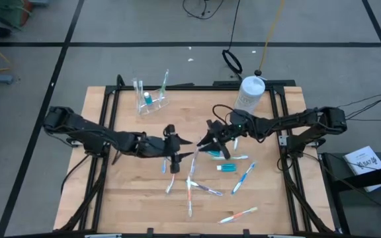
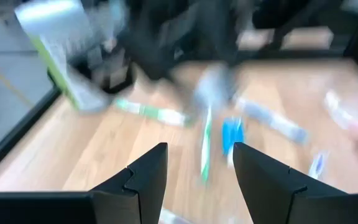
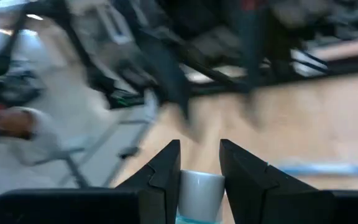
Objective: Pick & Place toothbrushing station
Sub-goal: Put the mouthwash into the transparent organizer
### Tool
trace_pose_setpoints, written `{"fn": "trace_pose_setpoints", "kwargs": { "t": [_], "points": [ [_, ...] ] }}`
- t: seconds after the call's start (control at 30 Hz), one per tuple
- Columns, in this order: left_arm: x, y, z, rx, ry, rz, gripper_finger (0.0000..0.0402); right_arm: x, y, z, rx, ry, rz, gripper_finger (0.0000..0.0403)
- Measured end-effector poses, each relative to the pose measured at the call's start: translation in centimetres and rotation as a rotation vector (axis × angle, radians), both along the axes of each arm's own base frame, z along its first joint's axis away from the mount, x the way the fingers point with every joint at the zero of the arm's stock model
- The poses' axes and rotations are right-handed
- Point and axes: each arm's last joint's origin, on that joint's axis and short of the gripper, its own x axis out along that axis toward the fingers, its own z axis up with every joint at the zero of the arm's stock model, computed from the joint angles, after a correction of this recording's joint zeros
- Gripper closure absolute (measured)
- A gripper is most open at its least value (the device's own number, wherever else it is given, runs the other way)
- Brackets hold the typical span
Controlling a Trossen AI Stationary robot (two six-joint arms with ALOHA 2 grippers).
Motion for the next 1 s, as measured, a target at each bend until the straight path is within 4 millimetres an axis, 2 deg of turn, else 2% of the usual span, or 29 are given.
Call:
{"fn": "trace_pose_setpoints", "kwargs": {
  "t": [0.17,0.3,0.5,0.73,0.87,1.0],
  "points": [
    [1.2,-0.5,-1.0,0.076,-0.003,-0.142,0.0213,-0.1,1.8,1.5,0.021,-0.148,0.13,0.0312],
    [2.9,-0.9,-1.8,0.083,-0.123,-0.287,0.0213,-0.1,2.7,2.1,0.01,-0.215,0.161,0.0312],
    [4.4,-0.4,-1.7,0.133,-0.29,-0.287,0.0213,-0.1,2.9,2.1,0.015,-0.209,0.168,0.0312],
    [5.0,1.1,-2.0,0.06,-0.325,-0.319,0.0213,-0.1,2.9,2.2,-0.011,-0.242,0.128,0.0312],
    [5.0,1.6,-1.9,0.081,-0.333,-0.334,0.0213,-0.1,3.0,2.3,-0.052,-0.272,0.12,0.0312],
    [5.0,1.6,-2.3,0.147,-0.281,-0.357,0.0213,-0.1,3.0,2.1,-0.015,-0.236,0.119,0.0312]
  ]
}}
